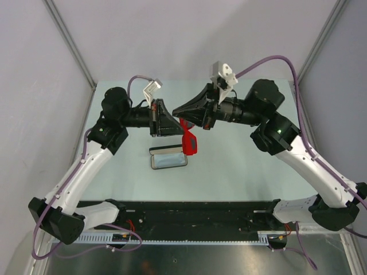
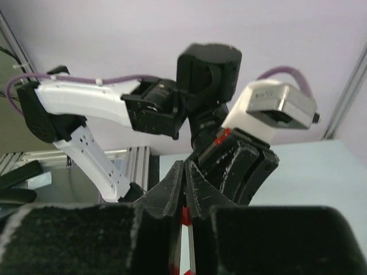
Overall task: Organize the sunglasses
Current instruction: Close the left temple of the sunglasses at the center of the board.
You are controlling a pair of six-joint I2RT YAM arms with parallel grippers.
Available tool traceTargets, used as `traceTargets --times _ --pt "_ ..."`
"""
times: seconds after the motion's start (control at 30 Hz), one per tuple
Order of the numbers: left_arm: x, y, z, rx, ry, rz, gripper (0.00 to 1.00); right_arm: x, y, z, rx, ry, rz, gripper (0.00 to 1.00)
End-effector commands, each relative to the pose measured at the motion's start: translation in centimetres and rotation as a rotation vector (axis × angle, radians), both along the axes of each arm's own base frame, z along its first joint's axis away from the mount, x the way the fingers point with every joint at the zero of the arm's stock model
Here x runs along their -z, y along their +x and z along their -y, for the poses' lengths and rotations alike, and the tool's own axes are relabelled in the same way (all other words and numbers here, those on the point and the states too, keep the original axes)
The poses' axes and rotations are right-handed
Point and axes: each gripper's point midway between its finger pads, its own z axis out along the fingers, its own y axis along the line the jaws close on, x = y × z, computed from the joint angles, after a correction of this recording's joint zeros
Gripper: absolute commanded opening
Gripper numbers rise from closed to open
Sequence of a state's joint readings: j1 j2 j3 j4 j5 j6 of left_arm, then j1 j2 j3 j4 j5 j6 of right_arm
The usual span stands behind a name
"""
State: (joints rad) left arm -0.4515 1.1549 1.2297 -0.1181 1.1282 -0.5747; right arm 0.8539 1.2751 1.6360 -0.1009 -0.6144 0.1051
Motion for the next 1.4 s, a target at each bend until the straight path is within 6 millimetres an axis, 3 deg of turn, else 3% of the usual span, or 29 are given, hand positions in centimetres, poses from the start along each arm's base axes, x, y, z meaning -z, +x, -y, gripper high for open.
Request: traceTargets --times 0.0,0.27,0.6,0.9,1.03,1.13,1.17,1.23,1.27,1.33,1.37 --pt "-0.8 -0.1 0.0 0.004 -0.019 0.06 0.0 0.1 -0.5 0.5 -0.001 -0.039 0.019 0.08" --pt "-0.4 1.5 -0.4 -0.019 -0.009 -0.028 0.01 3.7 0.5 1.0 0.018 -0.129 -0.046 0.06" --pt "-1.9 1.3 -0.4 0.008 -0.018 -0.1 0.0 7.8 2.8 0.8 0.079 -0.205 -0.12 0.04" --pt "-1.2 2.2 -0.3 -0.024 -0.004 -0.271 0.0 10.6 5.1 0.1 0.154 -0.262 -0.141 0.03" --pt "-0.6 3.4 -0.8 -0.08 -0.004 -0.375 0.01 10.4 5.9 0.1 0.192 -0.25 -0.131 0.03" --pt "0.3 5.0 -1.3 -0.155 -0.007 -0.463 0.0 9.0 6.9 0.6 0.268 -0.206 -0.105 0.07" --pt "0.5 5.4 -1.5 -0.183 -0.011 -0.477 0.0 8.4 7.1 0.8 0.286 -0.189 -0.093 0.19" --pt "2.1 7.2 -2.1 -0.294 -0.019 -0.562 0.0 7.6 7.6 1.3 0.358 -0.171 -0.06 0.3" --pt "2.5 7.5 -2.4 -0.33 -0.025 -0.577 0.0 7.3 7.8 1.6 0.384 -0.169 -0.045 0.47" --pt "4.3 9.1 -3.1 -0.443 -0.029 -0.637 0.0 7.2 8.1 1.8 0.451 -0.18 -0.001 0.6" --pt "4.7 9.3 -3.4 -0.475 -0.031 -0.643 0.0 7.2 8.1 1.9 0.474 -0.189 0.009 0.62"
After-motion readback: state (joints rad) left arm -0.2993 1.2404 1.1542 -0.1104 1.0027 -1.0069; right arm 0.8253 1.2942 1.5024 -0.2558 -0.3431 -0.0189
